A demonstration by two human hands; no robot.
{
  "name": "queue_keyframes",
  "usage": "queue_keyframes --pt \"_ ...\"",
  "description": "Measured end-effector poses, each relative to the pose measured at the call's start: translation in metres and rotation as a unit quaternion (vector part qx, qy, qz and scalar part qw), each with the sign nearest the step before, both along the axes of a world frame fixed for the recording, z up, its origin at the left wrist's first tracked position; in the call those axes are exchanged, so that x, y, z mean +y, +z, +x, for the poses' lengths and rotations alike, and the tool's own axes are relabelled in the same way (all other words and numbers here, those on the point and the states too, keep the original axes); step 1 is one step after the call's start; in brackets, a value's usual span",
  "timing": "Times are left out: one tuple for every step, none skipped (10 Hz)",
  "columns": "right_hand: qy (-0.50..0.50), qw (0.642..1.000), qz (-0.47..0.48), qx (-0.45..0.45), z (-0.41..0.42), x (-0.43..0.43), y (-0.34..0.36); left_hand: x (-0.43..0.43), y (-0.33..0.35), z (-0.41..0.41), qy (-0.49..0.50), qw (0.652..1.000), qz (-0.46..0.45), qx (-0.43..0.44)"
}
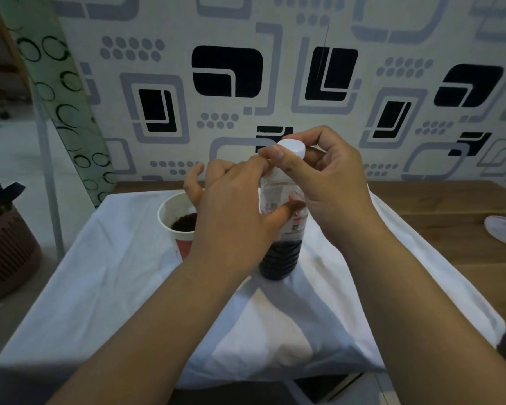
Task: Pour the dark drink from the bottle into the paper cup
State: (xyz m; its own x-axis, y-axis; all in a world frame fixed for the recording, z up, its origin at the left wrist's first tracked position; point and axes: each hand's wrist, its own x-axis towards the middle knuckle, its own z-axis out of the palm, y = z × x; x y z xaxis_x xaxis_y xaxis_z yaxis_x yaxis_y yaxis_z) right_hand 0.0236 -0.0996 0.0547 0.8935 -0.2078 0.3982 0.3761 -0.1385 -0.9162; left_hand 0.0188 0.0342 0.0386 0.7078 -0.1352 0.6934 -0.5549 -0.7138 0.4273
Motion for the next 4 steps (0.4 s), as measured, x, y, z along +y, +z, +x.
queue_keyframes --pt "0.018 1.000 0.006 0.008 -0.0022 -0.0036 0.0004 0.0009 0.0007 -0.0001 0.005 1.000 0.013 -0.008" --pt "0.013 1.000 0.009 0.002 -0.0037 -0.0037 0.0002 0.0027 0.0016 -0.0002 0.000 1.000 0.027 -0.013" --pt "0.024 0.999 0.025 0.001 -0.0031 -0.0029 0.0019 0.0061 -0.0006 0.0012 -0.021 1.000 0.020 -0.010" --pt "-0.002 0.999 0.032 0.008 -0.0037 -0.0062 0.0060 0.0104 -0.0010 0.0016 -0.041 0.999 -0.015 0.021"
